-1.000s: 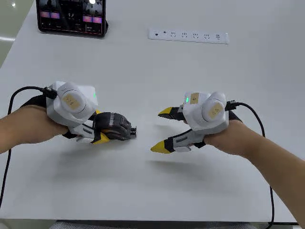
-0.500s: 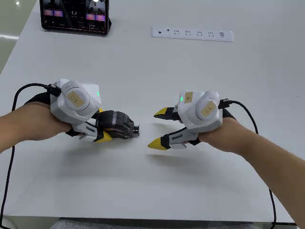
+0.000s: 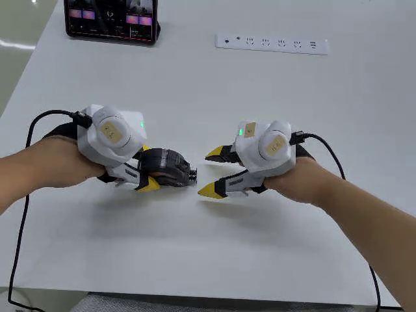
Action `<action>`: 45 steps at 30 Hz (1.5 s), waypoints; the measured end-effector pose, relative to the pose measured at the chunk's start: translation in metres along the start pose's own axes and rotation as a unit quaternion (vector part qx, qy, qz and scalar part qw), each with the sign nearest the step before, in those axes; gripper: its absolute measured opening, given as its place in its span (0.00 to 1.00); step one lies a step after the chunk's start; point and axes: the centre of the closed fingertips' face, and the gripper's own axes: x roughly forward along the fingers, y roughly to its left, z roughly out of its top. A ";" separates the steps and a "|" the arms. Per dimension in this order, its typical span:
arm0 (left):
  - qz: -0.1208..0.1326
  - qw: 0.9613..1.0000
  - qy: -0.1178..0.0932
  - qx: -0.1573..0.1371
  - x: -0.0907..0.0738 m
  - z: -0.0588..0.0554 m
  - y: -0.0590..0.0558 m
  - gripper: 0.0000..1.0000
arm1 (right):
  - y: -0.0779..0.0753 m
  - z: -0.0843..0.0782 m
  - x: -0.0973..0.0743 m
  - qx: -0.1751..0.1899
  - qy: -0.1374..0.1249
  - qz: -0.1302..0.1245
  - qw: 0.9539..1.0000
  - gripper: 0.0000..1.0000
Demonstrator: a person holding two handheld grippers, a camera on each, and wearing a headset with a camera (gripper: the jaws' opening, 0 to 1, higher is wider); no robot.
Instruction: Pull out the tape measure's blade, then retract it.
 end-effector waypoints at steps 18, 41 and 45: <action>0.000 1.000 0.001 0.002 0.000 0.000 0.001 0.30 | -0.001 0.001 0.014 -0.006 -0.005 0.011 1.000 0.28; 0.001 1.000 0.001 0.004 0.000 0.000 0.001 0.30 | 0.000 0.000 0.021 -0.024 -0.009 0.022 0.999 0.13; 0.001 1.000 0.001 0.004 0.001 0.000 0.001 0.30 | 0.000 0.000 0.022 -0.025 -0.009 0.023 0.999 0.13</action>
